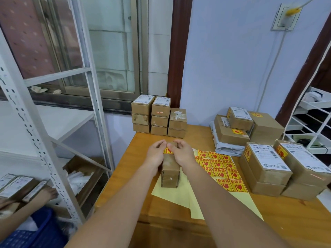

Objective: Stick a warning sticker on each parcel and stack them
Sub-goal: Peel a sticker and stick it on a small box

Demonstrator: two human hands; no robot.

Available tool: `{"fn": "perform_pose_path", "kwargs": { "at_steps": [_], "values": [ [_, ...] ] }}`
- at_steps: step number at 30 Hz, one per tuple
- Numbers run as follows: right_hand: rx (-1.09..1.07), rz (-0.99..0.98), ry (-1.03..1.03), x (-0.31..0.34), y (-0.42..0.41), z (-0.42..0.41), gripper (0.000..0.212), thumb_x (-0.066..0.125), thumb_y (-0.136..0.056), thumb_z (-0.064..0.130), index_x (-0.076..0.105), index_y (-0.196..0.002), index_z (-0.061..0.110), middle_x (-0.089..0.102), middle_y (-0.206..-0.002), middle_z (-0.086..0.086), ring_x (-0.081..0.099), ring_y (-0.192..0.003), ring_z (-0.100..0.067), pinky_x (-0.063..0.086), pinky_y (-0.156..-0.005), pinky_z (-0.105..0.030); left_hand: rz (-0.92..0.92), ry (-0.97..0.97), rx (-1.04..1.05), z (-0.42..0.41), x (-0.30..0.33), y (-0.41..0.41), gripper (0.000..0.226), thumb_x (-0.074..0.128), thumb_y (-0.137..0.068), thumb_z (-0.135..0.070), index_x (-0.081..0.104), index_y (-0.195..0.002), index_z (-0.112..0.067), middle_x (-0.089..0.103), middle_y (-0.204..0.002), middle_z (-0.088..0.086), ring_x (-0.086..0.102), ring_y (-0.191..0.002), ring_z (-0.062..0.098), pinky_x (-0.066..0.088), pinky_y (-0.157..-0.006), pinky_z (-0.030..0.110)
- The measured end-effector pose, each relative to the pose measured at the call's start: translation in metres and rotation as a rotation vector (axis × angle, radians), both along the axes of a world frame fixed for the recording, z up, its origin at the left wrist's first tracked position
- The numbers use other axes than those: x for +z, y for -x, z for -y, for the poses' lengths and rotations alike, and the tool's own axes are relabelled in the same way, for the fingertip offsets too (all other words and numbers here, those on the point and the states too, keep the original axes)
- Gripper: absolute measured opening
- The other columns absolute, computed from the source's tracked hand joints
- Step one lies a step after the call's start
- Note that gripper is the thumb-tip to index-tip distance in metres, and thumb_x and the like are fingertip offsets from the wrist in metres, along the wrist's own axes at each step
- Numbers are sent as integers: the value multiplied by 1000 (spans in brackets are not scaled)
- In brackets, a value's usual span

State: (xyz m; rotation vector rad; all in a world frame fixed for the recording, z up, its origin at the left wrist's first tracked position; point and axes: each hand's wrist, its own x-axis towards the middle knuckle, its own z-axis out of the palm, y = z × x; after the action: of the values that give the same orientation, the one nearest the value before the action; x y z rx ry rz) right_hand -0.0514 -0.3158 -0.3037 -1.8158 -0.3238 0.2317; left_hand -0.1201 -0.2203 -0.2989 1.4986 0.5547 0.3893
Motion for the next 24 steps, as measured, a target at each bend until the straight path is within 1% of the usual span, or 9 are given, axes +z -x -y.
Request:
{"fn": "perform_pose_path", "kwargs": {
  "at_steps": [4,8,10,12,14,16,21,24],
  "values": [
    [-18,11,10,0,2,-2,48,71,-94,34,58,-137,18,56,-145,-7,51,-135,-21,43,-112,-41,-4,-72,-39,-6,-1,4,41,52,-108,-31,54,-147,-23,53,-150,-1,48,-135,18,42,-114,39],
    [-25,14,24,1,4,-3,48,69,-95,34,58,-139,17,55,-146,-6,50,-135,-21,43,-112,-41,8,-87,-78,-9,-2,6,44,54,-107,-32,50,-151,-26,49,-154,-2,45,-137,16,41,-111,34],
    [-31,17,25,1,4,-3,48,68,-96,33,57,-139,17,55,-146,-6,50,-136,-21,42,-112,-39,27,-76,-89,-10,-3,8,44,54,-107,-30,50,-151,-27,49,-154,-3,46,-132,12,41,-107,30],
    [-33,21,18,0,4,-3,47,68,-96,32,58,-139,17,55,-146,-6,50,-136,-20,42,-112,-37,45,-48,-111,-10,-5,12,45,54,-107,-27,49,-152,-27,48,-155,-3,46,-127,8,41,-99,23],
    [-34,23,24,1,4,-3,47,68,-96,33,58,-138,17,55,-146,-6,50,-136,-20,42,-112,-36,57,-11,-135,-11,-6,16,47,56,-106,-25,48,-152,-27,48,-155,-2,47,-126,8,43,-87,16],
    [-36,19,25,1,5,-3,47,69,-95,34,58,-138,18,56,-146,-6,51,-135,-21,43,-111,-37,70,24,-154,-13,-9,19,50,59,-105,-24,46,-153,-27,47,-156,1,48,-127,9,45,-80,14],
    [-34,13,16,2,7,-2,46,67,-97,32,57,-139,18,55,-145,-6,52,-133,-21,44,-111,-39,78,94,-196,-13,-12,26,60,64,-102,-23,40,-157,-29,46,-156,-2,47,-131,10,42,-90,20],
    [-30,1,15,2,7,-1,45,67,-97,33,57,-139,20,55,-145,-5,52,-132,-21,45,-111,-41,50,99,-223,-15,-14,27,63,62,-103,-20,36,-159,-30,44,-158,-2,46,-138,15,40,-103,28]
  ]
}}
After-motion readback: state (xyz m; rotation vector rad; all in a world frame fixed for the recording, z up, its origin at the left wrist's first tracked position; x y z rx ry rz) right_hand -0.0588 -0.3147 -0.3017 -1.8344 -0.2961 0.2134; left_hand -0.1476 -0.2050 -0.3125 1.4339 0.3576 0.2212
